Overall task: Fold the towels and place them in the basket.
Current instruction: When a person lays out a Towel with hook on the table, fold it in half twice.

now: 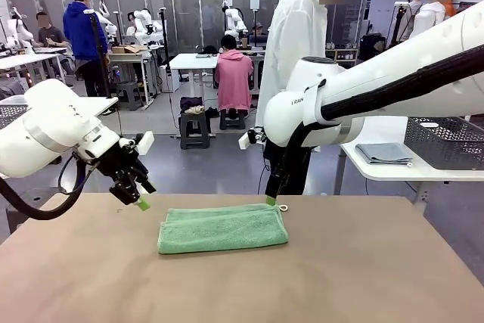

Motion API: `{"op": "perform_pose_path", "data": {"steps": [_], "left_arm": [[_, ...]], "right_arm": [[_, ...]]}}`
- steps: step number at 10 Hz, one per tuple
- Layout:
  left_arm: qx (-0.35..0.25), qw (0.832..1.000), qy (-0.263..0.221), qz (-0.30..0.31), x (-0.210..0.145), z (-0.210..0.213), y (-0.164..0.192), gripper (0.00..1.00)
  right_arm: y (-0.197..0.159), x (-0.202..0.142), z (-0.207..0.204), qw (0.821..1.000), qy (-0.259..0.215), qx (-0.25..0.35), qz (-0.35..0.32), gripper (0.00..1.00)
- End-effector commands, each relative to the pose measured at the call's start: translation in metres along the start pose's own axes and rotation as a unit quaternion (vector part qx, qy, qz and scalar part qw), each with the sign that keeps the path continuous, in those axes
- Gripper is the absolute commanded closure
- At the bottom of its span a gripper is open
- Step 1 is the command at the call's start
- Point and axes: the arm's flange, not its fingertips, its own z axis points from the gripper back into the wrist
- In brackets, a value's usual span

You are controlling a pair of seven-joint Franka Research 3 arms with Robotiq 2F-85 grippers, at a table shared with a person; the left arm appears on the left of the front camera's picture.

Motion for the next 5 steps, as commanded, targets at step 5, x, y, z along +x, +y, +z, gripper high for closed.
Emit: {"op": "perform_pose_path", "data": {"steps": [5], "left_arm": [[0.050, 0.995, -0.080, 0.034, -0.026, 0.008, -0.019, 0.01]], "right_arm": [[-0.026, -0.029, -0.056, 0.923, 0.002, 0.002, -0.385, 0.00]]}}
